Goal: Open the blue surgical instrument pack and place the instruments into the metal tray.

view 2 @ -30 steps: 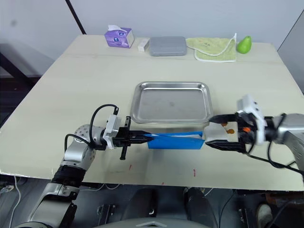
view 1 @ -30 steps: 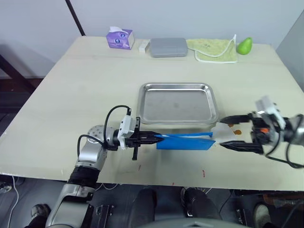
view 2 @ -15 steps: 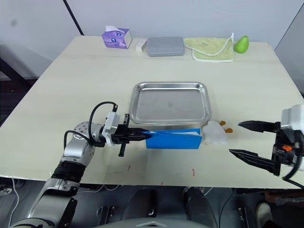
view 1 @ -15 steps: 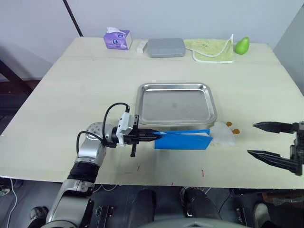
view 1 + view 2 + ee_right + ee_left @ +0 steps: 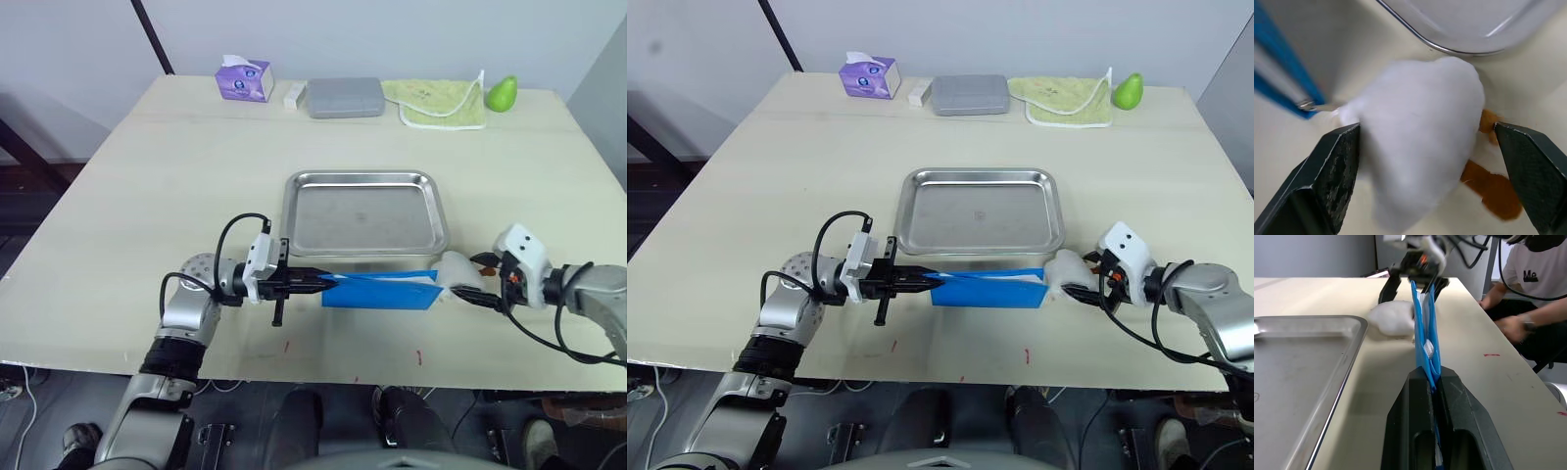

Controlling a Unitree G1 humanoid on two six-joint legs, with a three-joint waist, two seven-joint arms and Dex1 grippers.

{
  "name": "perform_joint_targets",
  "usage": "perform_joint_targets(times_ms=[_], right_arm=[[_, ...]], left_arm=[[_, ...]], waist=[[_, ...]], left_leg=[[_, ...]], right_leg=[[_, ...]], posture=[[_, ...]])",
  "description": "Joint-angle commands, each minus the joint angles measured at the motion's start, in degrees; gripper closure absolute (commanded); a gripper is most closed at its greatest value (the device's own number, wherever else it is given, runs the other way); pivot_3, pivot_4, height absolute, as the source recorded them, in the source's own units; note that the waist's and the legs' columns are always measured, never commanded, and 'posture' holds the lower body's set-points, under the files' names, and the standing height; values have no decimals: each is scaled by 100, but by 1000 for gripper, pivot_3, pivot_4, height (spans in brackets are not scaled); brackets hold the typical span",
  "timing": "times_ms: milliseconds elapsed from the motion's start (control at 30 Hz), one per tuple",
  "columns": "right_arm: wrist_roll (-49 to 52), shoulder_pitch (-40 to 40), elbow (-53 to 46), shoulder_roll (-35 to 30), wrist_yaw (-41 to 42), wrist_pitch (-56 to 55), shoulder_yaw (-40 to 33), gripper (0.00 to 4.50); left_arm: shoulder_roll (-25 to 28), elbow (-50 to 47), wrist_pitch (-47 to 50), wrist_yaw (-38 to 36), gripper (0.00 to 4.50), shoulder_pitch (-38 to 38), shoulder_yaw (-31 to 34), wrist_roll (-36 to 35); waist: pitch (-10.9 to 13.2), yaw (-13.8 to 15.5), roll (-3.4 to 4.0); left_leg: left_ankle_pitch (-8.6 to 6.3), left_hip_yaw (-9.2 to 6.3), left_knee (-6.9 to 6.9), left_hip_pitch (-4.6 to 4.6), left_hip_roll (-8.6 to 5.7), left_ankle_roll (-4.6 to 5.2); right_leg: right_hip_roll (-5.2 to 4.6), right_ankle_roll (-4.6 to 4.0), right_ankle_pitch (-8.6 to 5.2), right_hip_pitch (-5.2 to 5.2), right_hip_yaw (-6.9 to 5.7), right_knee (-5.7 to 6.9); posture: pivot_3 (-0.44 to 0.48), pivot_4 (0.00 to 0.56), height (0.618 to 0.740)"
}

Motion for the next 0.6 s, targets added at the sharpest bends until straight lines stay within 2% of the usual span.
perform_joint_targets(times_ms=[33, 67, 100, 133, 167, 233, 300, 367, 500, 600], right_arm=[[-104, -146, 110, 36, 66, -126, 48, 1624], [-62, -136, 77, 34, 111, -133, 25, 2047], [-3, -118, 28, 28, 144, -110, -19, 2231], [64, -79, -46, -2, 183, -81, -90, 2861], [122, -37, -116, -33, 223, -78, -160, 3159], [370, 79, -355, -98, 319, 38, -429, 4182], [648, 189, -624, -175, 416, 183, -734, 4356], [952, 249, -839, -203, 447, 392, -1019, 4356], [2028, 318, -1438, -342, 529, 1063, -2053, 4356], [2717, 104, -1659, -374, 371, 1487, -2487, 4356]], left_arm=[[30, -153, -7, -4, 4500, 63, -29, 29], [33, -146, -16, -4, 4500, 67, -25, 34], [36, -142, -21, -4, 4500, 71, -22, 37], [41, -147, -24, -4, 4500, 81, -19, 37], [44, -150, -28, -3, 4500, 88, -18, 39], [49, -151, -36, -3, 4500, 98, -21, 47], [49, -141, -46, -1, 4500, 103, -24, 57], [49, -124, -57, -3, 4500, 94, -31, 72], [66, -85, -49, -9, 4500, 47, -52, 103], [82, -31, -66, -61, 4500, 17, -60, 122]], waist=[[0, -2, 0], [0, -2, 0], [0, -1, -1], [0, -2, -1], [0, -2, 0], [0, -1, 0], [0, 5, 0], [0, -1, 0], [0, -1, 0], [0, -1, 0]], left_leg=[[0, 0, 0, 1, 0, 0], [0, 0, 1, 1, 0, 0], [0, 0, 1, 1, 0, 0], [0, -1, 1, 2, 0, 0], [0, 0, 1, 2, 0, 0], [0, 0, 1, 1, 0, 0], [0, 0, 0, 0, 0, 0], [0, 0, 0, 0, 0, 0], [0, -2, 0, 1, 0, 0], [0, -3, -1, 0, 1, 0]], right_leg=[[0, 0, 0, 1, 0, 0], [0, 0, 0, 1, 0, 1], [0, 0, 0, 1, 0, 2], [0, 0, 0, 1, 0, 2], [0, 0, 0, 1, 0, 2], [0, 1, 0, 1, -1, 2], [-1, 1, 0, 1, 0, 1], [-1, 1, 0, 1, 0, 2], [0, 1, 1, 1, -1, 2], [0, 1, 1, 2, -2, 1]], posture=[[0, 150, 740], [0, 150, 740], [0, 150, 740], [0, 150, 740], [0, 150, 740], [0, 150, 740], [0, 150, 740], [0, 150, 740], [0, 150, 740], [0, 150, 740]])
